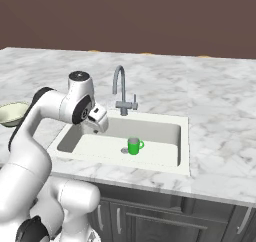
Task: Pick the mug and place it in the sink. Pick the bowl and place it in the open cabinet and then close the cabinet.
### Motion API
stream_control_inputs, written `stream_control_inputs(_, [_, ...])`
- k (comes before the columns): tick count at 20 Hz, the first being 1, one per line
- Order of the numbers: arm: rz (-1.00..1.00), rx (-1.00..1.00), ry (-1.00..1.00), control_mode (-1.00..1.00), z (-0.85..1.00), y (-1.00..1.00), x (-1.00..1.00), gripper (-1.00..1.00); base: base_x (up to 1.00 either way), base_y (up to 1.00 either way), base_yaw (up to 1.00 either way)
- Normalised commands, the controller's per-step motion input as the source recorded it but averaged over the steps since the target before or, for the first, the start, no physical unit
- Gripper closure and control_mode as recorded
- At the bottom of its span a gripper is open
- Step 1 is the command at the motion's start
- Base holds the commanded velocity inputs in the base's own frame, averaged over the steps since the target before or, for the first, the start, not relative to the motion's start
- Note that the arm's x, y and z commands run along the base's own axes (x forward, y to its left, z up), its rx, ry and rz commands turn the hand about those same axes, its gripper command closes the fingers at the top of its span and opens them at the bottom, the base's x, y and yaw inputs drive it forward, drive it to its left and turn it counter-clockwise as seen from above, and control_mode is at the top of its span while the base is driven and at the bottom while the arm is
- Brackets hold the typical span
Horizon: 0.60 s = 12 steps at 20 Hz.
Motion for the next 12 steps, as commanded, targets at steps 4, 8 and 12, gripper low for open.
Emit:
stream_control_inputs(4, [-0.15,0.07,0.07,-1.00,0.00,0.44,0.00,-1.00,0.00,0.00,0.00])
stream_control_inputs(8, [-0.14,0.07,0.10,-1.00,0.00,0.49,0.00,-1.00,0.00,0.00,0.00])
stream_control_inputs(12, [-0.11,0.07,0.12,-1.00,0.00,0.44,0.00,-1.00,0.00,0.00,0.00])
